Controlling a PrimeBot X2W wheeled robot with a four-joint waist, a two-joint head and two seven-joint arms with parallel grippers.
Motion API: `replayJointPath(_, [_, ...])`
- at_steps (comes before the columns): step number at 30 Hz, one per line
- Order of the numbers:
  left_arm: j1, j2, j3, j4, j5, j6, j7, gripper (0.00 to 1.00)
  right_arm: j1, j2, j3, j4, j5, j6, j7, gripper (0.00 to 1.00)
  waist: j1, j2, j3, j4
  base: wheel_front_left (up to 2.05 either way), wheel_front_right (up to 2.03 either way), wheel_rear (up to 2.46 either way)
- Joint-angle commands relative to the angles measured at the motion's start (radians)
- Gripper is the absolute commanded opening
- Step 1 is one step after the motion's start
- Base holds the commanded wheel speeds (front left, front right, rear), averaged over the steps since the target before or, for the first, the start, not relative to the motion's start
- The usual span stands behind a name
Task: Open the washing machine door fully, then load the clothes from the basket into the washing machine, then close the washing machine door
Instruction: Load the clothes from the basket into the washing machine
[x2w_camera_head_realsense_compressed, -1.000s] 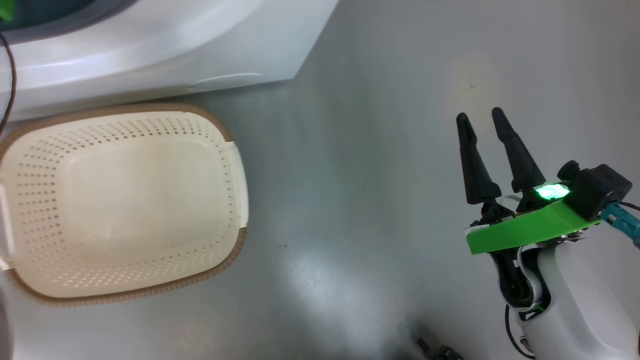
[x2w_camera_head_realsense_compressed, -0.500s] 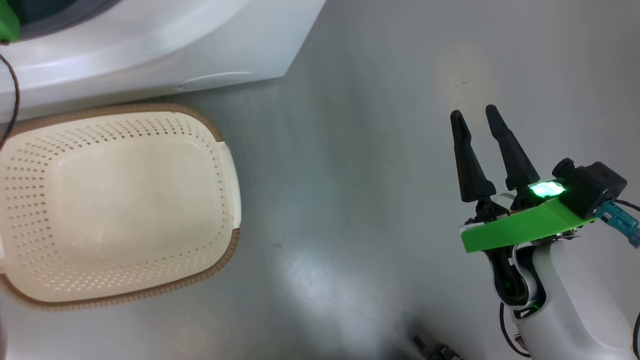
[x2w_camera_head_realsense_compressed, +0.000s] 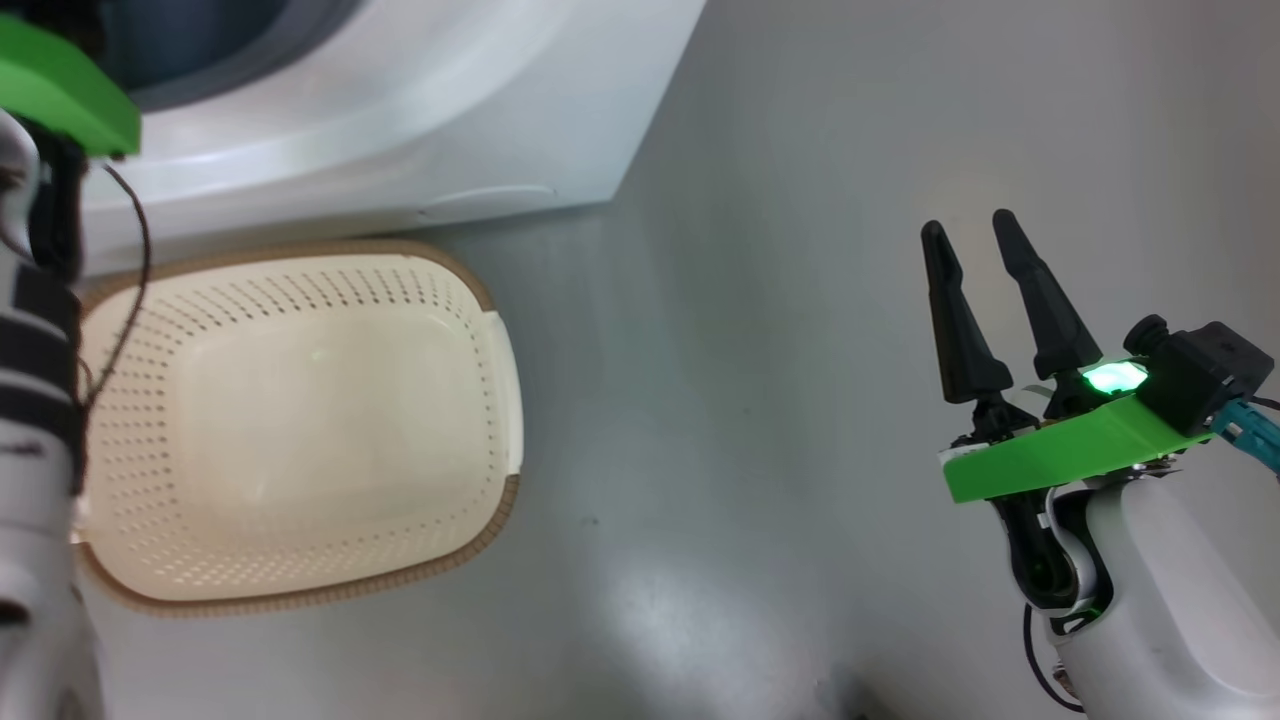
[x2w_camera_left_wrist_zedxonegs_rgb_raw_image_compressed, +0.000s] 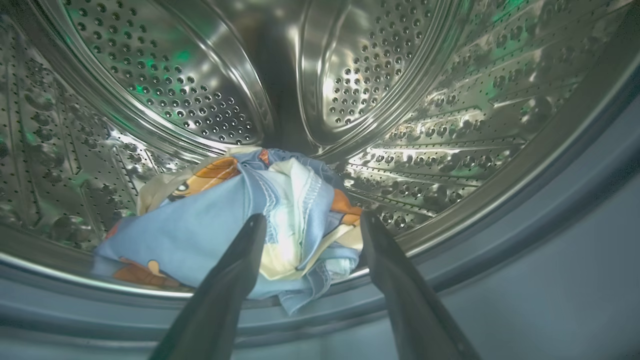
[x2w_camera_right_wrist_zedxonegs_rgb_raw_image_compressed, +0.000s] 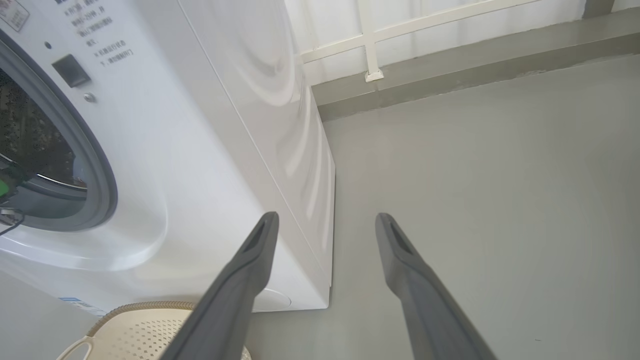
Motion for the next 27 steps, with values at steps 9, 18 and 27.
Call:
replayJointPath(9, [0.311, 0.011, 0.080, -0.277, -0.022, -0.004, -0.006, 1.00, 0.059, -0.056, 0.012, -0.002, -0.012, 0.005, -0.008, 1.00, 0.0001, 0.0000, -0.148, 0.056, 0.00, 0.00, 0.00])
replayJointPath(18, [0.560, -0.037, 0.139, -0.450, 0.011, -0.005, -0.006, 1.00, 0.134, -0.103, 0.016, 0.016, -0.012, 0.005, -0.008, 1.00, 0.0001, 0.0000, -0.287, 0.109, 0.00, 0.00, 0.00])
replayJointPath(27, [0.774, -0.069, 0.165, -0.572, 0.029, -0.005, -0.006, 1.00, 0.216, -0.128, 0.018, 0.027, -0.005, 0.005, -0.008, 1.00, 0.0001, 0.0000, -0.417, 0.140, 0.00, 0.00, 0.00])
